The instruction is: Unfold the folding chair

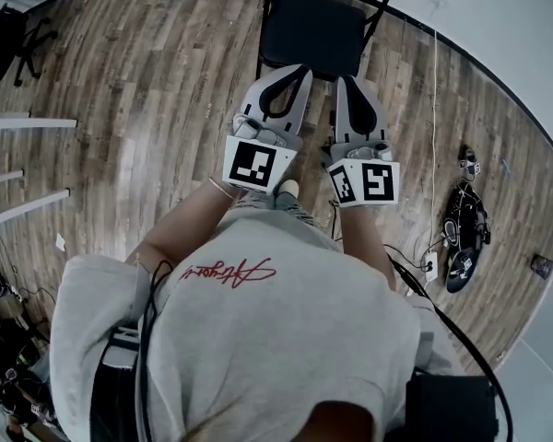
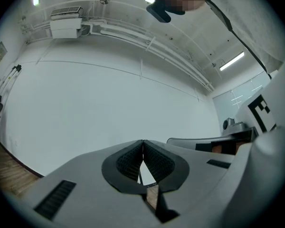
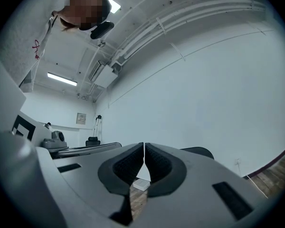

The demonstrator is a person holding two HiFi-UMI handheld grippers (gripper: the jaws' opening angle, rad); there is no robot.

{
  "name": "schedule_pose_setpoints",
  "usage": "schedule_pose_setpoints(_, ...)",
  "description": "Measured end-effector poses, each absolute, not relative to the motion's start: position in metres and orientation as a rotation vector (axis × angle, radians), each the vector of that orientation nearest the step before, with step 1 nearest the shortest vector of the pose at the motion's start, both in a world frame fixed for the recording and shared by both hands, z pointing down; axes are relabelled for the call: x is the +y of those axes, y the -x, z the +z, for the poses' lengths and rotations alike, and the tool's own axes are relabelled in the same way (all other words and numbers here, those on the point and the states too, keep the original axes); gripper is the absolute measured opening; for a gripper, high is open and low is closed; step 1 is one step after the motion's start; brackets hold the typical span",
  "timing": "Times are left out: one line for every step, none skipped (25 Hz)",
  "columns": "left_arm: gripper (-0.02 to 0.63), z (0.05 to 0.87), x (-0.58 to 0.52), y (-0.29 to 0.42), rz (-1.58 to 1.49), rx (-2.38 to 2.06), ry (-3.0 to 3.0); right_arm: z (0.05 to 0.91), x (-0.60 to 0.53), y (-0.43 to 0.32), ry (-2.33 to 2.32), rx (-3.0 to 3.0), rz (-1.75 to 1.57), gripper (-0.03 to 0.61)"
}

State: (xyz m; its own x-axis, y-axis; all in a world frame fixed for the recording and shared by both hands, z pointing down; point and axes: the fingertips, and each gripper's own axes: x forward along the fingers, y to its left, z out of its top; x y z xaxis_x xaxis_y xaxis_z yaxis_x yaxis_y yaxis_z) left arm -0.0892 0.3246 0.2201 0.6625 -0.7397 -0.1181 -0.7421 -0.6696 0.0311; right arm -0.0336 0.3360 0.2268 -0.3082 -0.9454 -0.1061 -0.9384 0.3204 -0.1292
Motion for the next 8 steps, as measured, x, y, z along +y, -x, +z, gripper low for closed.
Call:
schedule_pose_setpoints(0.015,0.2198,0.3246,0.0902,0.193,1.276,2.849,0.2261,0.3365,0.0343,1.74,2.414,-0.064,0.025)
schedule_pose_setpoints(0.015,0.2197,0.3241,0.0914,0.196,1.281,2.851,0.2254,0.3364,0.0354,1.739,2.413,-0.064,0.025)
schedule_pose_setpoints(0.015,0.2198,0.3231,0.0925,0.195,1.285,2.851,0.2247,0.3358,0.0365,1.739,2.412,-0.064,0.024)
schedule_pose_setpoints(0.015,0.2199,0.3221,0.0933,0.193,1.287,2.851,0.224,0.3351,0.0373,1.74,2.411,-0.064,0.023)
schedule_pose_setpoints(0.015,0.2197,0.3214,0.0939,0.193,1.287,2.851,0.2231,0.3344,0.0378,1.742,2.41,-0.061,0.023)
schedule_pose_setpoints(0.015,0.2194,0.321,0.0944,0.193,1.287,2.85,0.2222,0.3339,0.0382,1.743,2.41,-0.056,0.024)
schedule_pose_setpoints(0.015,0.219,0.3208,0.0949,0.195,1.287,2.849,0.2212,0.3336,0.0386,1.745,2.409,-0.051,0.024)
schedule_pose_setpoints(0.015,0.2185,0.3207,0.0954,0.196,1.287,2.847,0.2202,0.3334,0.039,1.746,2.409,-0.045,0.024)
